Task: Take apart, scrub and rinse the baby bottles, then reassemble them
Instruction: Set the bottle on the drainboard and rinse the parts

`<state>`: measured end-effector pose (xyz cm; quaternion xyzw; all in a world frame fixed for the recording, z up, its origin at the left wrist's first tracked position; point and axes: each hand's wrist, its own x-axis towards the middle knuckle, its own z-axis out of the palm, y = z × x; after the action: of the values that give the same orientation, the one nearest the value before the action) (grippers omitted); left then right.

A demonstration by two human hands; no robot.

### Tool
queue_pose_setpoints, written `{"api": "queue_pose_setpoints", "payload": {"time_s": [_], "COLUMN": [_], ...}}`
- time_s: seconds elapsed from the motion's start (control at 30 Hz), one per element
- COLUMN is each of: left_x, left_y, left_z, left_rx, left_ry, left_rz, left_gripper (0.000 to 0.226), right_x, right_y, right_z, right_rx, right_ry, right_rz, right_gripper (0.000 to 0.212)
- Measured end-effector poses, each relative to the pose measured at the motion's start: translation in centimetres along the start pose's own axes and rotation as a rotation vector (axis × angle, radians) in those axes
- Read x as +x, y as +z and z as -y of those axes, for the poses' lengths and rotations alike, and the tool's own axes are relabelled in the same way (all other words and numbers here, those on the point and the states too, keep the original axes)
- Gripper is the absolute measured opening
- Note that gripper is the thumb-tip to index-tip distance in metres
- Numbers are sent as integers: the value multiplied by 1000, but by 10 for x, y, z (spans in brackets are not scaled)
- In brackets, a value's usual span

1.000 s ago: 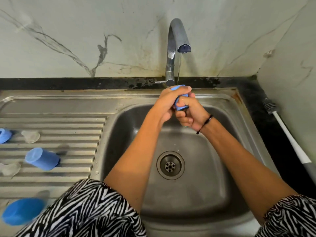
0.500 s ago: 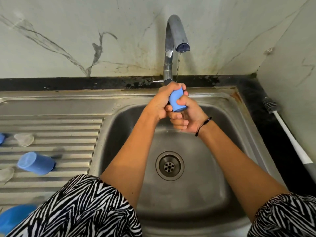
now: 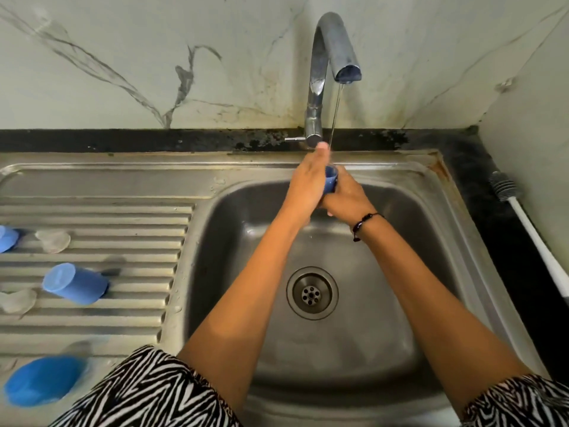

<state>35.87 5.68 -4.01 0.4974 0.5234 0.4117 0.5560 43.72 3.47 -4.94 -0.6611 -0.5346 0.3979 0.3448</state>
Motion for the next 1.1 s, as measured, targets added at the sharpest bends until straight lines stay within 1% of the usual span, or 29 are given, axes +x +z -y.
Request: {"api": "queue_pose_setpoints", "payload": {"time_s": [0.03,0.07,0.13,0.17,0.23,0.27,0.3,0.33,0.4,0.43,0.5,0.53,0.6,0.63,0.7,0.73,0.8,0.83,0.9,0.97,1.0,1.07,1.1], "left_x": [-2,-3,-1,-1,-5,-6,-7,-8,-8,-8,-7,-7,-5,-5,-5,-5,-5,-3,-2,-3,-3,-1,-2], "left_y": [-3,-6,-11,-13,-13,-13,-15,-16,-19,-19,-17,-17,-17,-16,-15,-15,-14,-13,-13,-13,-13,-12,-11], "left_z": [3,7,14,17,25,28,31,32,31,29,29,30,32,34,37,37,37,38,39,36,35,37,38], "left_rx": [-137,-248,-321,-319,-297,-293,-292,-302,-332,-342,-346,-342,-335,-334,-332,-340,-365,-373,-392,-418,-430,-436,-430], "left_ry": [-71,-117,-142,-150,-188,-216,-237,-248,-238,-240,-273,-292,-305,-314,-350,-363,-366,-373,-393,-396,-399,-422,-429], "left_rz": [-11,-34,-95,-122,-162,-167,-156,-138,-112,-119,-144,-143,-112,-101,-99,-91,-84,-82,-75,-59,-58,-66,-60], "left_gripper": [48,50,49,47,38,32,29,28,30,30,29,30,31,31,32,33,35,36,36,35,34,31,31], "right_x": [0,0,0,0,0,-1,-2,-4,-7,-7,-8,-8,-6,-5,-4,-2,0,0,0,0,0,-2,-1], "right_y": [-1,-2,1,5,14,18,20,21,22,23,23,23,17,13,7,4,1,0,1,2,2,2,2], "right_z": [-1,0,3,4,5,3,2,2,4,4,2,0,-2,-2,0,1,6,7,7,7,7,8,7], "right_rx": [57,88,53,38,25,-27,-96,-147,-151,-131,-108,-110,-86,-70,-105,-129,-99,-62,-44,-48,-43,-38,-50], "right_ry": [-6,-39,-124,-151,-115,-99,-123,-182,-271,-250,-129,-113,-176,-181,-122,-126,-204,-212,-165,-201,-218,-167,-162], "right_rz": [-12,-58,-203,-242,-205,-181,-195,-239,-333,-341,-295,-327,-417,-406,-314,-324,-380,-364,-319,-384,-375,-264,-252], "right_gripper": [46,47,54,57,59,59,59,59,60,60,59,58,57,57,56,56,54,53,52,53,53,55,55]}}
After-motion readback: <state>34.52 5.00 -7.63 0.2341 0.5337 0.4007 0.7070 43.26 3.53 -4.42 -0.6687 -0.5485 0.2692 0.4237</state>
